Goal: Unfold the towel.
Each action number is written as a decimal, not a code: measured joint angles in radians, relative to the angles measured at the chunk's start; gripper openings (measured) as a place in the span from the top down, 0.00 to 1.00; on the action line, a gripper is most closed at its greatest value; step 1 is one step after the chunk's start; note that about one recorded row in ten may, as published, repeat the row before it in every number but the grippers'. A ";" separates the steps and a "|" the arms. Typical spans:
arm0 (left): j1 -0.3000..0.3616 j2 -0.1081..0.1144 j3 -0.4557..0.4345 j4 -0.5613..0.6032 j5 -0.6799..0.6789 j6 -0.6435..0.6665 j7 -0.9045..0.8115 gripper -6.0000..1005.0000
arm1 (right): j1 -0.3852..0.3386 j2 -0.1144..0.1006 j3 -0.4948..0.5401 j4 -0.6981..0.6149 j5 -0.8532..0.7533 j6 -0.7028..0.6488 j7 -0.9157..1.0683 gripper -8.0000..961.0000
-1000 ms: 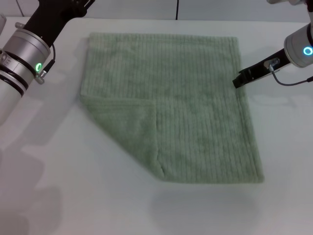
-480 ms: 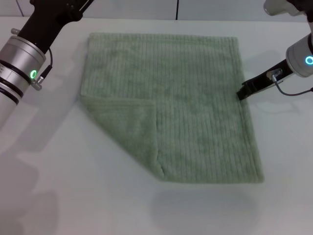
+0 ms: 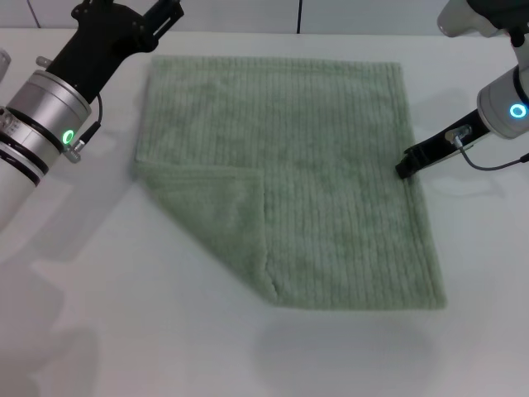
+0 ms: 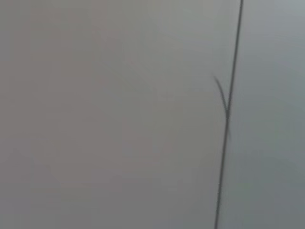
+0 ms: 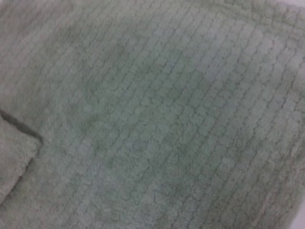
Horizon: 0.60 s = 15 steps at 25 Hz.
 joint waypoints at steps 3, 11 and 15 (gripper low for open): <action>0.006 0.000 0.027 -0.006 -0.004 -0.001 -0.006 0.14 | -0.003 0.006 0.000 0.000 -0.002 0.003 -0.001 0.98; 0.011 0.000 0.060 -0.009 -0.004 -0.006 -0.025 0.14 | -0.010 0.008 -0.005 0.000 -0.005 0.007 -0.003 0.98; 0.009 0.000 0.069 -0.010 -0.001 -0.021 -0.032 0.14 | -0.010 0.008 -0.016 0.001 -0.005 0.008 -0.003 0.98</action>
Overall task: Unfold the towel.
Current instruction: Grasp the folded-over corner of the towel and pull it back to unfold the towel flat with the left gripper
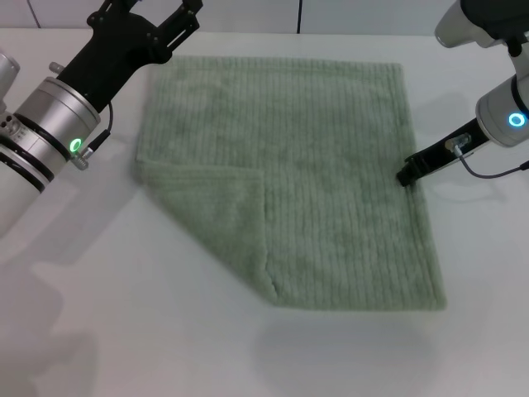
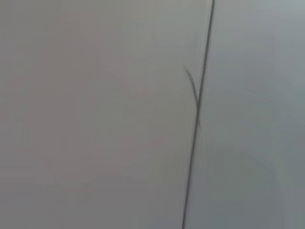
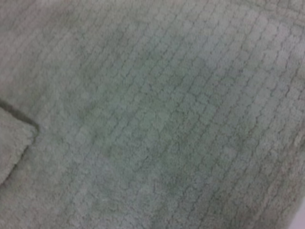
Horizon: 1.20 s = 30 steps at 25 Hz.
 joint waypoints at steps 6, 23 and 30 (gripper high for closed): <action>0.008 0.001 0.116 -0.072 0.001 0.010 -0.089 0.14 | 0.000 0.000 -0.009 0.001 0.000 0.001 0.000 0.98; 0.131 0.022 0.470 -0.758 0.626 0.416 -0.800 0.14 | 0.001 0.000 -0.010 0.001 0.000 0.002 -0.001 0.98; 0.118 0.023 0.460 -0.795 0.762 0.413 -0.941 0.14 | 0.001 0.000 -0.012 0.001 -0.010 0.002 -0.001 0.98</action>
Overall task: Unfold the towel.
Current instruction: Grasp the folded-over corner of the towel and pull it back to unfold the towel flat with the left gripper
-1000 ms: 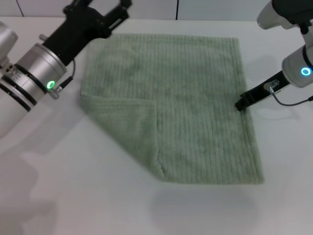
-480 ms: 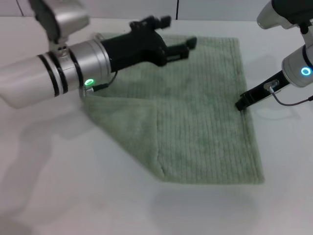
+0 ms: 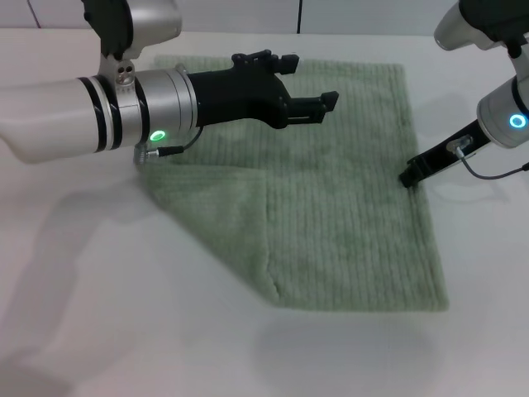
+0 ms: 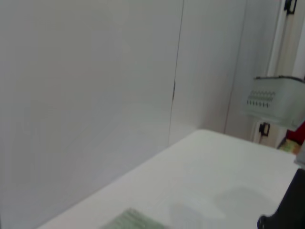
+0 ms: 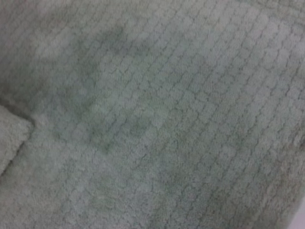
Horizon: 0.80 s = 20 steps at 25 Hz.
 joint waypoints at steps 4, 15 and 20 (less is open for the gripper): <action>0.000 0.000 -0.013 -0.043 0.107 -0.002 -0.100 0.14 | 0.000 0.000 0.000 0.001 -0.002 0.000 0.000 0.98; -0.052 -0.002 -0.024 -0.118 0.497 -0.080 -0.404 0.14 | 0.000 0.000 0.000 0.001 -0.011 0.000 0.000 0.98; -0.074 -0.004 -0.021 -0.115 0.612 -0.086 -0.477 0.14 | 0.000 0.000 0.000 0.000 -0.012 0.001 0.000 0.98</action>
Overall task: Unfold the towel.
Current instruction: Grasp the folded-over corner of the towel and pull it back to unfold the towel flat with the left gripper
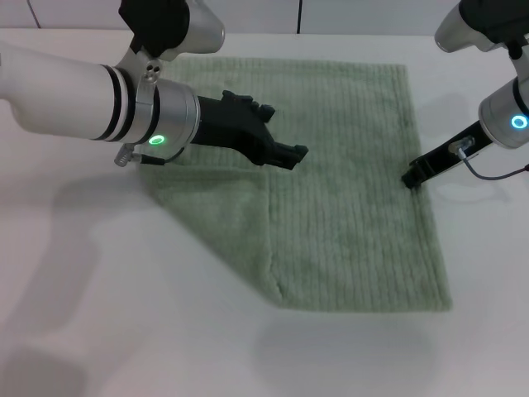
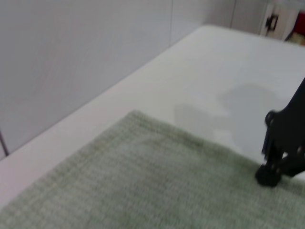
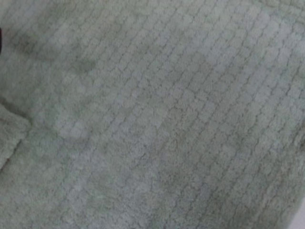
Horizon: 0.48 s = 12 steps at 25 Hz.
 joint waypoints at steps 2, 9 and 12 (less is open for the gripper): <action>-0.007 0.000 0.002 0.000 0.029 -0.001 -0.021 0.14 | 0.000 0.000 0.000 0.000 -0.001 0.000 0.000 0.98; -0.043 -0.004 0.011 0.002 0.138 -0.012 -0.086 0.14 | 0.000 0.000 0.000 -0.001 -0.001 0.001 -0.002 0.98; -0.052 -0.006 0.017 0.002 0.153 -0.027 -0.088 0.14 | 0.000 0.000 0.000 -0.001 -0.001 0.001 -0.005 0.98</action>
